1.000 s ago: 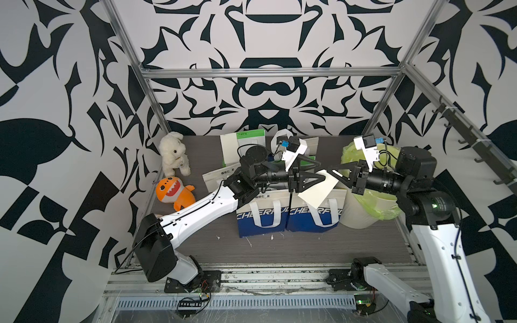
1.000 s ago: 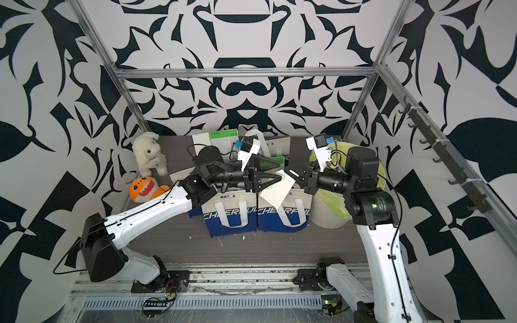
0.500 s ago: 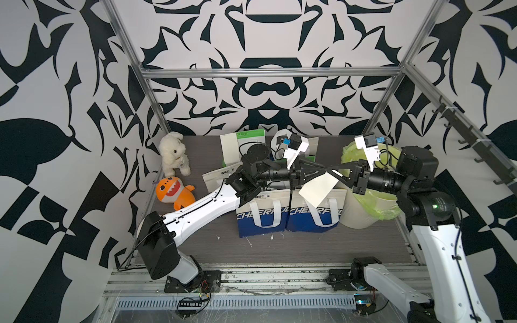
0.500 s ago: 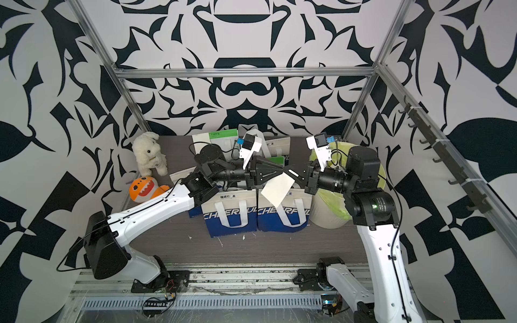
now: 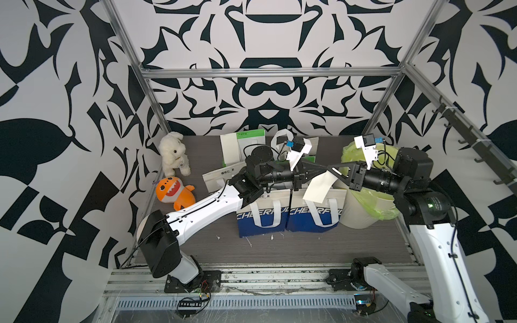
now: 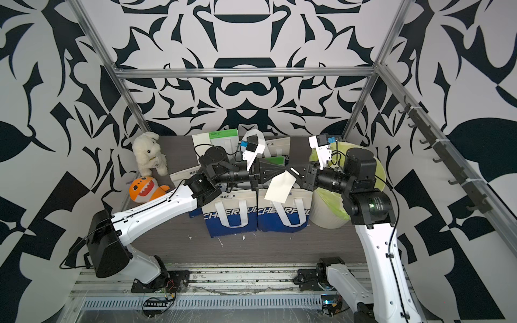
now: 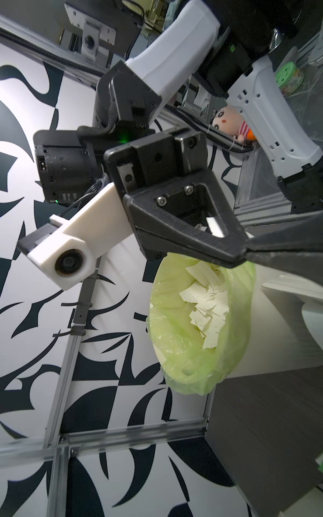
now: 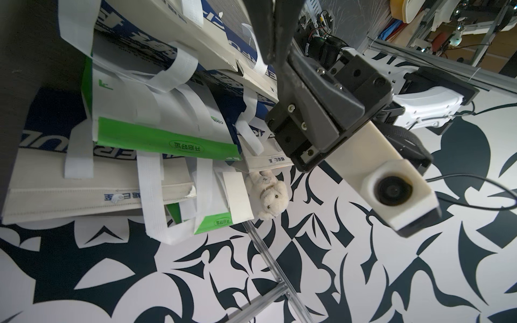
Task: Shred takeout receipts and throw away
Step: Shred the takeout receipt.
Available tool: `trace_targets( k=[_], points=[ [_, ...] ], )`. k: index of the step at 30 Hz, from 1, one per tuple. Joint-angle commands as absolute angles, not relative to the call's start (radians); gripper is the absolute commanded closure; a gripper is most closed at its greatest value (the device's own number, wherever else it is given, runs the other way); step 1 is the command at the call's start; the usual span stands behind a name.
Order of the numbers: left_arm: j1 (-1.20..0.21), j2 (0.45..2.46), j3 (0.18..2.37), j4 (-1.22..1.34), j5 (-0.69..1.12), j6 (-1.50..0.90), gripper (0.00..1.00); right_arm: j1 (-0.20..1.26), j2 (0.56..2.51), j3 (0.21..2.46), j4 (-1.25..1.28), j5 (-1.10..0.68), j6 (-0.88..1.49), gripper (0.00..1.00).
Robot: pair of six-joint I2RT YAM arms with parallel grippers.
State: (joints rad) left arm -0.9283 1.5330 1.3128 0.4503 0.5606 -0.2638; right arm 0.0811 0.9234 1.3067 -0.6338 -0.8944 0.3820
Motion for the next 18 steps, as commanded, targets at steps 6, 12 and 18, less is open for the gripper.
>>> trace_targets(
  k=[6, 12, 18],
  points=[
    [-0.968, 1.485, 1.25, 0.565, 0.464, -0.169, 1.0, 0.086, 0.954, 1.275, -0.627, -0.722, 0.488, 1.0],
    [-0.968, 1.439, 1.178, 0.654, 0.412, -0.16, 1.0, 0.087, 0.983, 1.265, -0.621, -0.701, 0.532, 1.0],
    [-0.967, 1.396, 1.138, 0.69, 0.369, -0.149, 1.0, 0.086, 0.985, 1.256, -0.648, -0.657, 0.525, 1.0]
  ],
)
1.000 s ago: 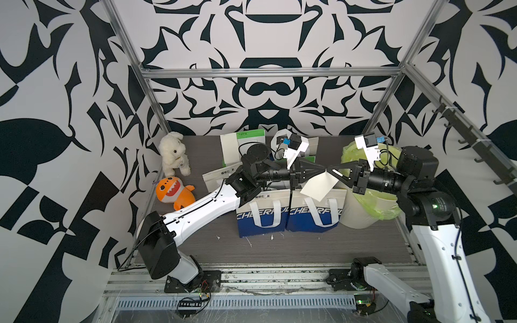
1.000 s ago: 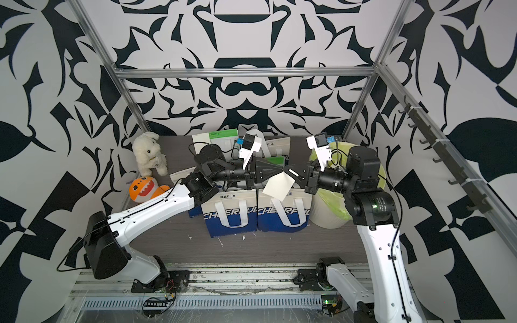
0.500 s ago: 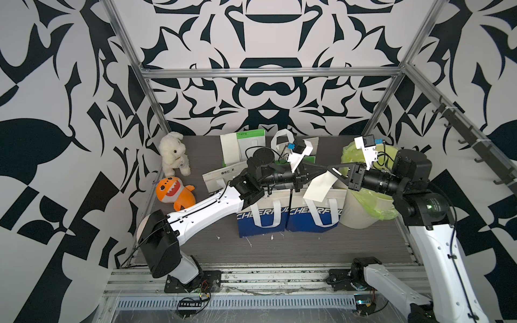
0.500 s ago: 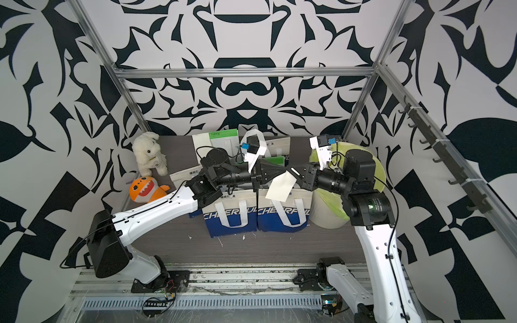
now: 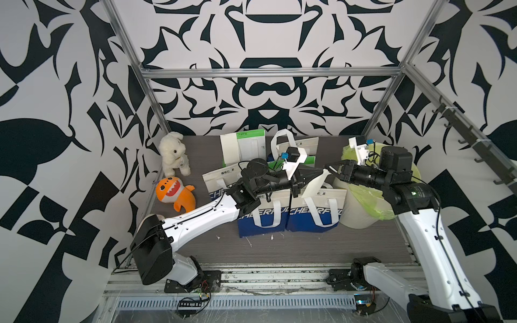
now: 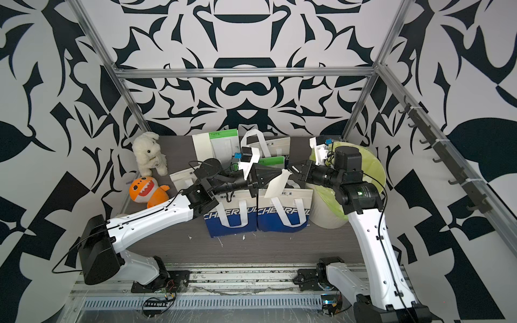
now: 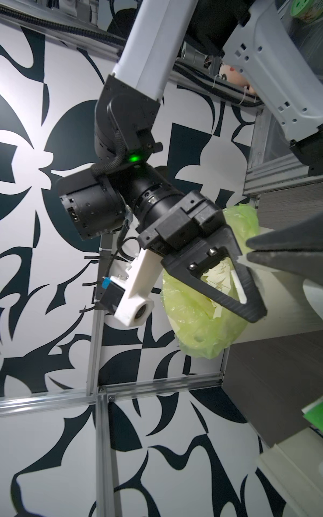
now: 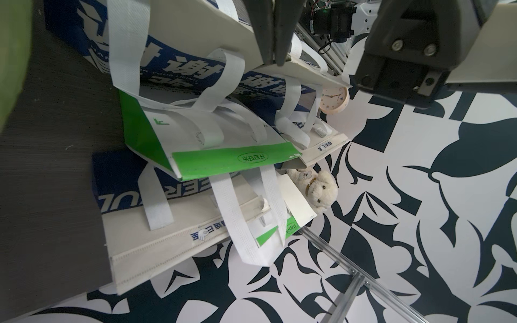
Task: Shred takeout receipts and throw away
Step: Shred the takeout receipt, then place the takeout receipt in the trash bin.
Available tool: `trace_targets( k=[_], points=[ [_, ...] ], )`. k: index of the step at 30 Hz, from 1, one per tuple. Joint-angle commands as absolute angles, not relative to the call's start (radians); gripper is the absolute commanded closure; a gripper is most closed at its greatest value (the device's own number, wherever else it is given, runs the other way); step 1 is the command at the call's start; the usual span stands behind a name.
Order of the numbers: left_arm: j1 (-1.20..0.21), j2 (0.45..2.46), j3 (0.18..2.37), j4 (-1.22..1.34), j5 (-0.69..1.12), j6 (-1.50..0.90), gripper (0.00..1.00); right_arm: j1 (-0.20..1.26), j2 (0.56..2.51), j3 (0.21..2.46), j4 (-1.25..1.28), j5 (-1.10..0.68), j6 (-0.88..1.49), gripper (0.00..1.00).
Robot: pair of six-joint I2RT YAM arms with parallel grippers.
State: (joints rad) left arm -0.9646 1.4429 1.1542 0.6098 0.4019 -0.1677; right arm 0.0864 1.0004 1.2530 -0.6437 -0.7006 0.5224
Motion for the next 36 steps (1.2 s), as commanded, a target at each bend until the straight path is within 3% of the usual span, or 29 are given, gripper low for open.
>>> trace_targets(
  k=[1, 9, 18, 22, 23, 25, 28, 29, 34, 36],
  points=[
    [-0.968, 1.387, 1.131, 0.697, 0.358, -0.147, 1.0, 0.087, 0.986, 1.255, -0.655, -0.649, 0.52, 1.0],
    [-0.968, 1.311, 1.078, 0.721, 0.292, -0.136, 1.0, 0.086, 1.023, 1.369, -0.795, -0.465, 0.417, 1.0],
    [-0.967, 1.293, 1.123, 0.578, 0.292, -0.113, 1.0, 0.047, 1.089, 1.597, -1.081, 0.151, 0.267, 1.0],
    [-0.972, 1.318, 1.14, 0.561, 0.301, -0.115, 1.0, -0.012, 1.073, 1.518, -1.088, 0.228, 0.264, 1.0],
    [-0.974, 1.323, 1.144, 0.557, 0.3, -0.115, 1.0, -0.023, 1.067, 1.497, -1.079, 0.213, 0.265, 0.91],
    [-0.978, 1.329, 1.15, 0.549, 0.301, -0.115, 1.0, -0.039, 1.07, 1.48, -1.074, 0.135, 0.262, 0.46],
    [-0.983, 1.331, 1.162, 0.518, 0.3, -0.103, 1.0, -0.043, 1.087, 1.497, -1.084, 0.076, 0.269, 0.24],
    [-0.984, 1.331, 1.166, 0.504, 0.299, -0.099, 1.0, -0.044, 1.092, 1.508, -1.084, 0.063, 0.269, 0.03],
    [-0.987, 1.321, 1.16, 0.489, 0.278, -0.091, 1.0, -0.045, 1.115, 1.564, -1.108, 0.023, 0.254, 0.01],
    [-0.988, 1.323, 1.159, 0.492, 0.26, -0.098, 1.0, -0.045, 1.102, 1.572, -1.088, -0.055, 0.235, 0.05]
  ],
)
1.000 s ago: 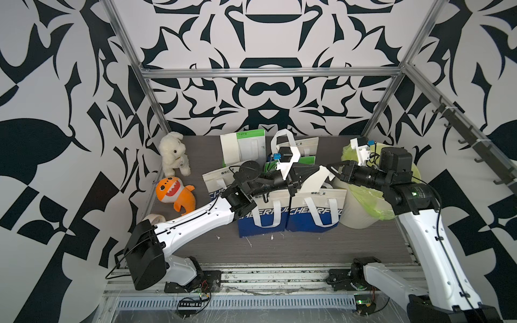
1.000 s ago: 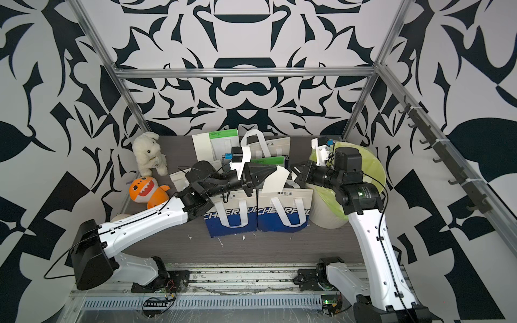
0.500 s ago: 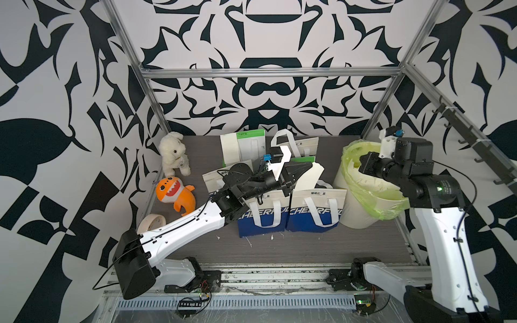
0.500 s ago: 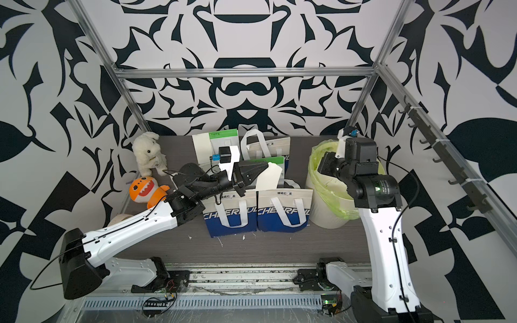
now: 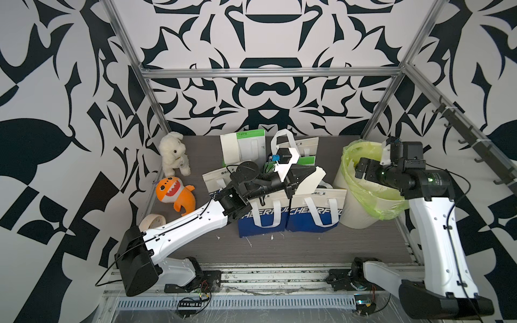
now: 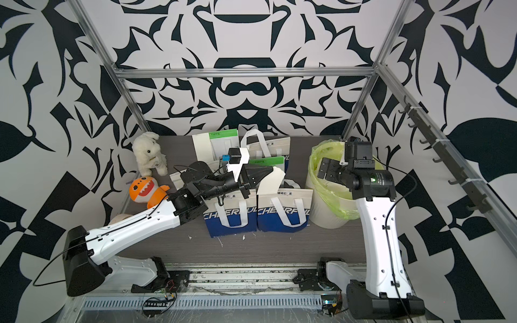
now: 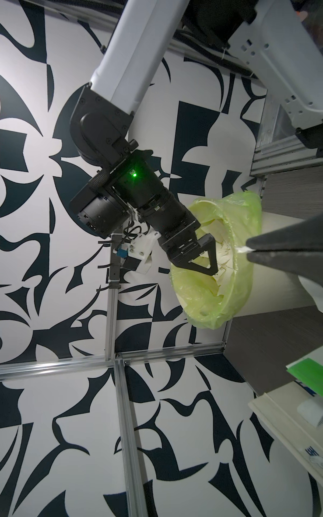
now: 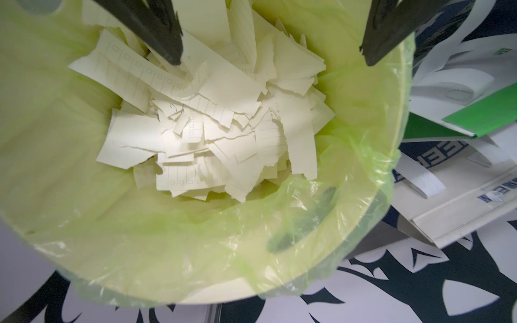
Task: Shred takeout receipts and throw away
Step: Place the takeout receipt in the trash bin, then shred the takeout receipt.
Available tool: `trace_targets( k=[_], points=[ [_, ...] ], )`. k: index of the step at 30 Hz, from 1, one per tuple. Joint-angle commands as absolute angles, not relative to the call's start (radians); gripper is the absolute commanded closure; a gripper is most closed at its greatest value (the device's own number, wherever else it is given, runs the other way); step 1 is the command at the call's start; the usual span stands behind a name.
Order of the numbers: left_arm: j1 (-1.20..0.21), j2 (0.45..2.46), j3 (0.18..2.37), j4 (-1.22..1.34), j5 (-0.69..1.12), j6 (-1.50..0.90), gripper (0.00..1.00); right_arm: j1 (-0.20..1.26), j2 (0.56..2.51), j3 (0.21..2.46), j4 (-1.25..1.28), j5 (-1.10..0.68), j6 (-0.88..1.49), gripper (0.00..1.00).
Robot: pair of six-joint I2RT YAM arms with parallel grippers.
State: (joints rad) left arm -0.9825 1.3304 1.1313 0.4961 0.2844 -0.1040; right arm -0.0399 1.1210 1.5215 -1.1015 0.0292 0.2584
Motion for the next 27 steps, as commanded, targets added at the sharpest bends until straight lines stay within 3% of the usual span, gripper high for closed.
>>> trace_targets(
  k=[1, 8, 13, 18, 27],
  points=[
    [-0.989, 1.325, 1.161, 0.497, 0.25, -0.106, 1.0, -0.045, 1.081, 1.569, -1.06, -0.121, 0.226, 0.07],
    [-0.989, 1.338, 1.15, 0.596, 0.195, -0.209, 1.0, -0.045, 0.889, 1.431, -0.689, -0.703, 0.282, 0.1],
    [-0.989, 1.331, 1.123, 0.706, 0.219, -0.297, 1.0, -0.045, 0.86, 1.314, -0.435, -0.978, 0.425, 0.1],
    [-0.989, 1.329, 1.1, 0.787, 0.223, -0.365, 1.0, -0.036, 0.843, 1.21, -0.219, -1.04, 0.547, 0.13],
    [-0.989, 1.355, 1.077, 0.888, 0.219, -0.444, 1.0, 0.058, 0.851, 1.164, -0.062, -1.047, 0.609, 0.19]
  ],
)
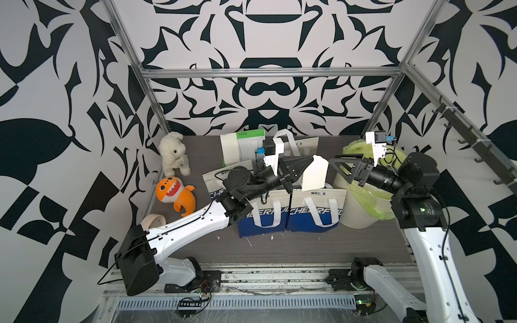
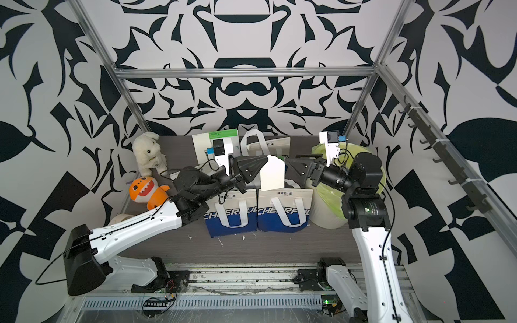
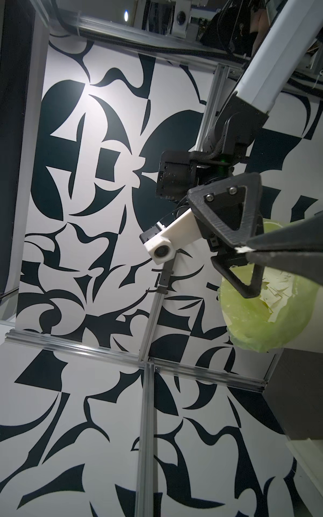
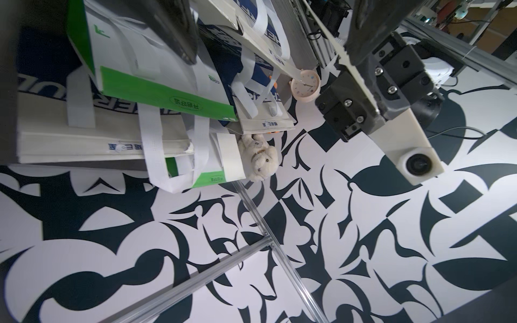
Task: Shred takeout receipts and throw away
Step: Shred the takeout receipt.
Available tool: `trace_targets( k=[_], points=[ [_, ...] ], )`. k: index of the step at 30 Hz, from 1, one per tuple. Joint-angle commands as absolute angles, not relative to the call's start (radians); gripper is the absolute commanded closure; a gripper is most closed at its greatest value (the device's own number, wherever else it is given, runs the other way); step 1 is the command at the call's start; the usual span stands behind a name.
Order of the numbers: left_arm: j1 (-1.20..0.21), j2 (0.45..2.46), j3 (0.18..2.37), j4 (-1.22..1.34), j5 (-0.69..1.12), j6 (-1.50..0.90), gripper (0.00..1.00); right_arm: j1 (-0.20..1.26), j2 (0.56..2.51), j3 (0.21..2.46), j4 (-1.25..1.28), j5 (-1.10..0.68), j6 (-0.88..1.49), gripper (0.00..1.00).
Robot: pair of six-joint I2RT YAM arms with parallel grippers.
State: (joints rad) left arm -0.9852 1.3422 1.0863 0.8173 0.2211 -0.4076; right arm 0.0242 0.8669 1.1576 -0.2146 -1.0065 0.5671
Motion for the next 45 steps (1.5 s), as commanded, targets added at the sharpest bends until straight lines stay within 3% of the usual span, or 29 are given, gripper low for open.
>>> trace_targets(
  k=[1, 6, 7, 10, 14, 15, 16, 17, 19, 20, 24, 28, 36, 42, 45],
  points=[
    [-0.989, 1.359, 1.078, 0.888, 0.219, -0.445, 1.0, 0.076, 0.853, 1.163, -0.054, -1.046, 0.61, 0.21],
    [-0.989, 1.37, 1.083, 0.891, 0.211, -0.445, 1.0, 0.161, 0.864, 1.164, -0.038, -1.046, 0.609, 0.49],
    [-0.989, 1.37, 1.085, 0.89, 0.21, -0.445, 1.0, 0.171, 0.866, 1.164, -0.04, -1.044, 0.609, 0.58],
    [-0.988, 1.372, 1.092, 0.874, 0.211, -0.441, 1.0, 0.185, 0.864, 1.166, -0.061, -1.028, 0.612, 1.0],
    [-0.989, 1.368, 1.1, 0.839, 0.211, -0.423, 1.0, 0.187, 0.864, 1.175, -0.085, -1.032, 0.618, 1.0],
    [-0.989, 1.363, 1.107, 0.806, 0.21, -0.407, 0.83, 0.188, 0.864, 1.183, -0.101, -1.037, 0.604, 1.0],
    [-0.988, 1.356, 1.119, 0.757, 0.212, -0.381, 0.57, 0.187, 0.862, 1.196, -0.133, -1.04, 0.578, 1.0],
    [-0.989, 1.347, 1.132, 0.706, 0.218, -0.347, 0.4, 0.187, 0.861, 1.214, -0.179, -1.041, 0.541, 1.0],
    [-0.989, 1.331, 1.151, 0.618, 0.229, -0.28, 0.14, 0.187, 0.865, 1.251, -0.264, -1.06, 0.471, 1.0],
    [-0.989, 1.323, 1.165, 0.573, 0.241, -0.248, 0.08, 0.188, 0.868, 1.268, -0.298, -1.075, 0.442, 1.0],
    [-0.985, 1.318, 1.257, 0.359, 0.321, -0.14, 0.09, 0.187, 0.88, 1.304, -0.367, -1.128, 0.378, 1.0],
    [-0.979, 1.324, 1.312, 0.267, 0.414, -0.115, 0.3, 0.188, 0.883, 1.322, -0.426, -1.132, 0.326, 1.0],
    [-0.978, 1.31, 1.302, 0.267, 0.481, -0.123, 0.56, 0.188, 0.897, 1.346, -0.508, -1.111, 0.269, 1.0],
    [-0.976, 1.319, 1.317, 0.264, 0.482, -0.126, 0.64, 0.187, 0.901, 1.355, -0.535, -1.111, 0.252, 1.0],
    [-0.977, 1.319, 1.319, 0.27, 0.468, -0.13, 0.61, 0.187, 0.901, 1.358, -0.564, -1.103, 0.234, 1.0]
  ],
)
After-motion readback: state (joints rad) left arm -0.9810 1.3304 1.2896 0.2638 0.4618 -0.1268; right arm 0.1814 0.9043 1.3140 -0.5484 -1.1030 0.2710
